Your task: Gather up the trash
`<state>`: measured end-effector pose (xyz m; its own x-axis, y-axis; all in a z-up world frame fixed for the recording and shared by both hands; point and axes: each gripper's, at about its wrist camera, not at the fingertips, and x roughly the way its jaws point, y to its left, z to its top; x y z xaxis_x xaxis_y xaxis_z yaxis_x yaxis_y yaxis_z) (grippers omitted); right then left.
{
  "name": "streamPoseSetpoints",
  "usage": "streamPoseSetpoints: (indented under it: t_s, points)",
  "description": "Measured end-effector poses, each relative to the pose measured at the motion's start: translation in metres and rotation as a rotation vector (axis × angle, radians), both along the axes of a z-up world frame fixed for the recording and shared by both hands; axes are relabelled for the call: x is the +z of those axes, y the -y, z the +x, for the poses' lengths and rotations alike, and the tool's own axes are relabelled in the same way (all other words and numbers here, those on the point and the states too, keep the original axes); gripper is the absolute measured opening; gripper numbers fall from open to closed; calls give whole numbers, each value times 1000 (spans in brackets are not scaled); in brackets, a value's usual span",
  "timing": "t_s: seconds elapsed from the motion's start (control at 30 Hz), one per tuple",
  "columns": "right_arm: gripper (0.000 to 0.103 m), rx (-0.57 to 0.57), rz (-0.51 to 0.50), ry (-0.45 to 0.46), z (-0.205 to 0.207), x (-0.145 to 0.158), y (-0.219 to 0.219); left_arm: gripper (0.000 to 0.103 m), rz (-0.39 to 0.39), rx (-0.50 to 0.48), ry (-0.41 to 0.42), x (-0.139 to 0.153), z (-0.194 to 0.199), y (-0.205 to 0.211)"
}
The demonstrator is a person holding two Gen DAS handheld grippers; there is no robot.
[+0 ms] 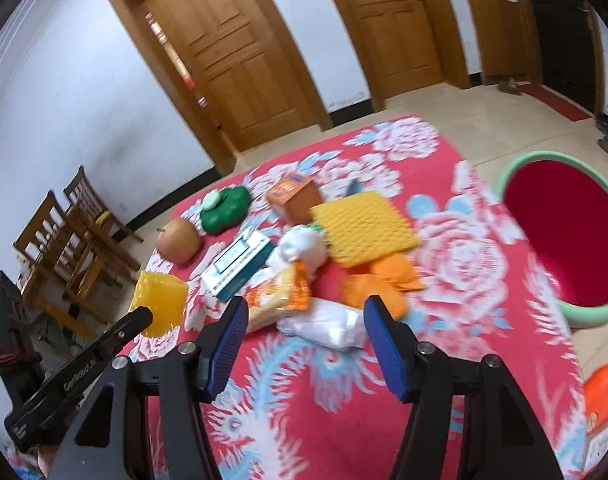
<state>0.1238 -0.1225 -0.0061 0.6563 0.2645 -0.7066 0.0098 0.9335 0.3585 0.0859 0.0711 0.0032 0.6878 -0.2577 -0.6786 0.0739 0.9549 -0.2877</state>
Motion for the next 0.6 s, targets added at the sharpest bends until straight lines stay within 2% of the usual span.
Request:
streamPoseSetpoints:
  t_s: [0.3,0.6]
  points:
    - [63,28,55,-62,27,-28,-17,7,-15,37,-13,-7,1,-23]
    - [63,63,77,-96,55,-37,-26,7,-20,10,-43,-11,9,-15]
